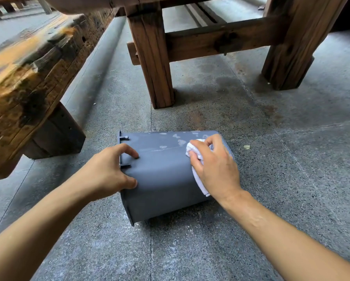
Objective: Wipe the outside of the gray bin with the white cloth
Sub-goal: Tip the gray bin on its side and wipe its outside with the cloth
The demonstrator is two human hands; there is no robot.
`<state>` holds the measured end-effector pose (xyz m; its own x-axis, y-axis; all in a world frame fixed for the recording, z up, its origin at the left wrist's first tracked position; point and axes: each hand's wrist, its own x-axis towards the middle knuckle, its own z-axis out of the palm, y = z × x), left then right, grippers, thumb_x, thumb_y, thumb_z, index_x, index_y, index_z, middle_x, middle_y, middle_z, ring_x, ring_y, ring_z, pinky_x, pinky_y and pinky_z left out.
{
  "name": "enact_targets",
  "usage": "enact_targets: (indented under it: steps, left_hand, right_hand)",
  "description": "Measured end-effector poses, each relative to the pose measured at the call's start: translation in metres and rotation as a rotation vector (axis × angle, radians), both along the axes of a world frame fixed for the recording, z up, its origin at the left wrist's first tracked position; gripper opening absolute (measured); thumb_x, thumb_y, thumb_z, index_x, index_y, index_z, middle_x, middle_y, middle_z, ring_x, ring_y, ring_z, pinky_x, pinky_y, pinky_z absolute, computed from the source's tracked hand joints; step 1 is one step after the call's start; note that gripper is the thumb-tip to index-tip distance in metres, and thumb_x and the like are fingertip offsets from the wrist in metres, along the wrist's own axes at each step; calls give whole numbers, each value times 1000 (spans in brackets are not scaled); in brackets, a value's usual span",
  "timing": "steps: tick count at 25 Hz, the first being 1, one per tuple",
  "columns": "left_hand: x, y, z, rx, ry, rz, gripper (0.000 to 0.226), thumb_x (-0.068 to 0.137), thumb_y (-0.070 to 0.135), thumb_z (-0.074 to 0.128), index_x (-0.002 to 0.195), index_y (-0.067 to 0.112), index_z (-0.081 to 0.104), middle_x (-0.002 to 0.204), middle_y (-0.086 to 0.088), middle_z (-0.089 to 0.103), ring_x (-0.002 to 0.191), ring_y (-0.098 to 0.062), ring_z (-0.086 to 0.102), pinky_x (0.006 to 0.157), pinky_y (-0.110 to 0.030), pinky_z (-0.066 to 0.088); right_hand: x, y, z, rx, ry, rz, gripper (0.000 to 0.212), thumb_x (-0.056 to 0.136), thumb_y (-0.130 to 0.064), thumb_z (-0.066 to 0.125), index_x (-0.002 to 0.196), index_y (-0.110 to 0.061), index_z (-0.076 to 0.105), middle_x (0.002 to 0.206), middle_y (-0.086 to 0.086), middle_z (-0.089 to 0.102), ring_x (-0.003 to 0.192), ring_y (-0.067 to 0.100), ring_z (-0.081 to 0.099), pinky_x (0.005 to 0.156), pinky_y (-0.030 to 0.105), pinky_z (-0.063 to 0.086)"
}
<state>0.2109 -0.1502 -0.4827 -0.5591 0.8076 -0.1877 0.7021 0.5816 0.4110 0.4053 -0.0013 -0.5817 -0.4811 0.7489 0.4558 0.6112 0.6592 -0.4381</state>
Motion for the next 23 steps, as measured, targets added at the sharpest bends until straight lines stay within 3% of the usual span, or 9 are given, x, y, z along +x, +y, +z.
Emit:
enact_targets:
  steps: [9, 13, 16, 18, 20, 23]
  left_hand:
    - [-1, 3, 2, -20, -15, -12, 53, 58, 18, 89, 99, 36, 62, 68, 6, 47, 53, -11, 49, 46, -27, 31]
    - [-7, 4, -3, -11, -40, -5, 71, 58, 14, 88, 113, 35, 49, 67, -3, 56, 45, -10, 51, 39, -20, 36]
    - [-7, 4, -4, 87, -211, 108, 84, 62, 38, 91, 127, 38, 37, 80, -7, 67, 50, -18, 68, 42, -27, 50]
    - [-11, 10, -6, 173, -329, 272, 70, 75, 54, 80, 128, 32, 39, 78, -11, 70, 45, -26, 69, 39, -35, 53]
    - [-16, 14, -9, 199, -450, 420, 59, 88, 56, 65, 122, 9, 53, 63, -18, 65, 38, -31, 63, 39, -39, 53]
    - [-18, 13, -16, 194, -679, 505, 55, 96, 50, 54, 116, 0, 62, 73, -20, 58, 32, -30, 54, 38, -35, 49]
  right_hand:
    - [46, 45, -23, -97, 57, -190, 17, 93, -29, 63, 110, -26, 67, 102, 3, 46, 73, 30, 57, 59, 33, 47]
    - [58, 59, -36, -204, 30, -284, 16, 95, -31, 59, 108, -28, 68, 99, 1, 44, 69, 32, 54, 65, 35, 47]
    - [72, 64, -51, -328, -24, -322, 18, 94, -33, 61, 108, -29, 72, 99, 1, 49, 78, 30, 60, 74, 38, 53]
    - [81, 65, -59, -357, -6, -371, 19, 91, -31, 64, 108, -29, 72, 100, -1, 49, 78, 28, 58, 73, 37, 52]
    - [85, 66, -57, -352, 73, -428, 20, 91, -31, 63, 108, -30, 72, 98, -4, 47, 75, 23, 53, 68, 32, 45]
    - [79, 67, -33, -256, 220, -404, 20, 89, -29, 64, 107, -29, 72, 96, -9, 45, 76, 17, 51, 67, 28, 37]
